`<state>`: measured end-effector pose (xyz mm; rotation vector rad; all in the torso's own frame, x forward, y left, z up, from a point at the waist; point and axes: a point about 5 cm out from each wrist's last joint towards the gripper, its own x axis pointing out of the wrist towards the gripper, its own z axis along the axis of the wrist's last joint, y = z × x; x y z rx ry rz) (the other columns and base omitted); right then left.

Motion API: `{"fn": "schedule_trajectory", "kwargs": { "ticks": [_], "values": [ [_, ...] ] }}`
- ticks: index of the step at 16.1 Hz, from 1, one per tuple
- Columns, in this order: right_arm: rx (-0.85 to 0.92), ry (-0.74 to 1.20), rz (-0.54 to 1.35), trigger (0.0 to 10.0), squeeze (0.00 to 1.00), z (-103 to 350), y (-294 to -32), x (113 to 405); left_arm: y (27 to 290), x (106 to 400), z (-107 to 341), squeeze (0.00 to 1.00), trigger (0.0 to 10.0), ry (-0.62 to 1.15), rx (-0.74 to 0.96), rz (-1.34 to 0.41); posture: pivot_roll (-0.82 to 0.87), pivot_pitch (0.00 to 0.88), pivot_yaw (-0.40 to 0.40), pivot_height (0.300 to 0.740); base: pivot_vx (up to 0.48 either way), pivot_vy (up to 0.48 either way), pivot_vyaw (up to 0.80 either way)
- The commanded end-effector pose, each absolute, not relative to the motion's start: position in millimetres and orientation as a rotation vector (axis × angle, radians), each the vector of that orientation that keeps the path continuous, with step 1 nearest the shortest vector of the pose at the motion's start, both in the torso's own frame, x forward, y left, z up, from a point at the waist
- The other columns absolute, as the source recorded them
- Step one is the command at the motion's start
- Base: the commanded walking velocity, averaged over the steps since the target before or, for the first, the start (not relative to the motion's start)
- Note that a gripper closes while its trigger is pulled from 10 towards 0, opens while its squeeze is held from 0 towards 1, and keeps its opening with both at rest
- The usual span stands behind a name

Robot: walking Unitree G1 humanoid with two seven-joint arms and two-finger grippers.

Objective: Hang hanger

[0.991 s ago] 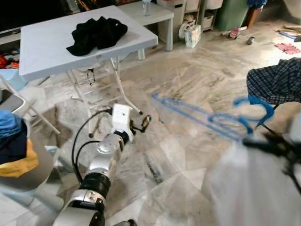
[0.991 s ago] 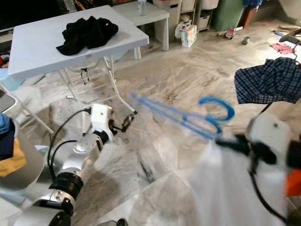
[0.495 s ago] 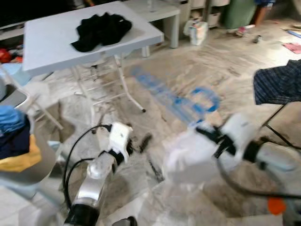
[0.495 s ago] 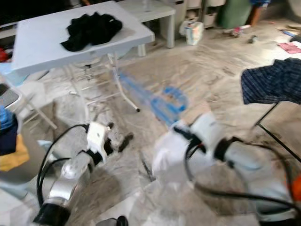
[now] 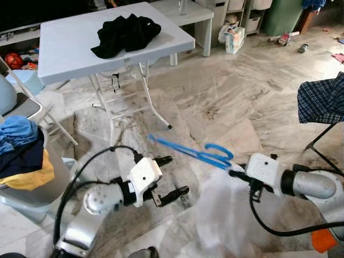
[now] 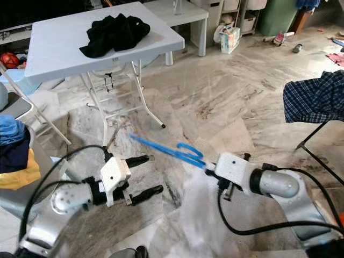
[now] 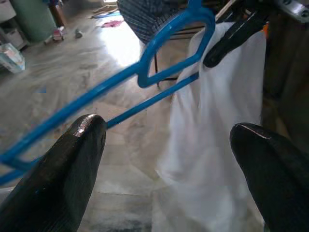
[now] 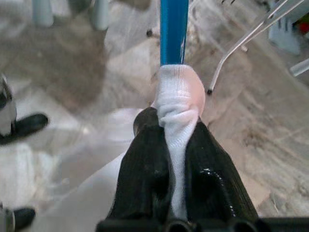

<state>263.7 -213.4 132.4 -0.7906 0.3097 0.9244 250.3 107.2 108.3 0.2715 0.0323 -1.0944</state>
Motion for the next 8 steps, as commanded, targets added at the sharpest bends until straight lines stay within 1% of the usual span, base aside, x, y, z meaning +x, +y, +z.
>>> {"fn": "schedule_trajectory", "kwargs": {
  "ticks": [1,3,4,5,6,7,8],
  "values": [
    [-0.835,0.279,0.978,10.0,0.00,140,-212,267,110,253,113,1.00,10.0,0.029,0.302,-1.118,-0.07,0.063,0.057,0.740,0.000,0.000,0.00],
    [-0.868,0.325,1.039,10.0,0.00,139,-221,268,119,261,121,1.00,10.0,0.008,0.333,-1.123,-0.07,0.063,0.055,0.740,0.000,0.000,0.00],
    [-0.904,0.346,1.061,10.0,0.00,139,-227,268,122,261,123,0.96,10.0,0.008,0.345,-1.133,-0.08,0.061,0.054,0.740,0.000,0.000,0.00],
    [-0.902,0.353,1.093,10.0,0.00,140,-229,266,124,264,122,0.61,10.0,0.009,0.376,-1.128,-0.08,0.061,0.054,0.740,0.000,0.000,0.00],
    [-0.862,0.332,1.137,10.0,0.00,145,-227,263,126,264,119,0.41,10.0,0.018,0.399,-1.138,-0.08,0.061,0.053,0.740,0.000,0.000,0.00],
    [-0.864,0.310,1.160,10.0,0.00,148,-226,262,127,264,116,0.35,10.0,0.038,0.400,-1.146,-0.08,0.062,0.055,0.740,0.000,0.000,0.00],
    [-0.873,0.280,1.187,10.0,0.00,153,-224,261,127,262,111,0.34,10.0,0.062,0.405,-1.167,-0.08,0.062,0.056,0.740,0.000,0.000,0.00]
  ]
}}
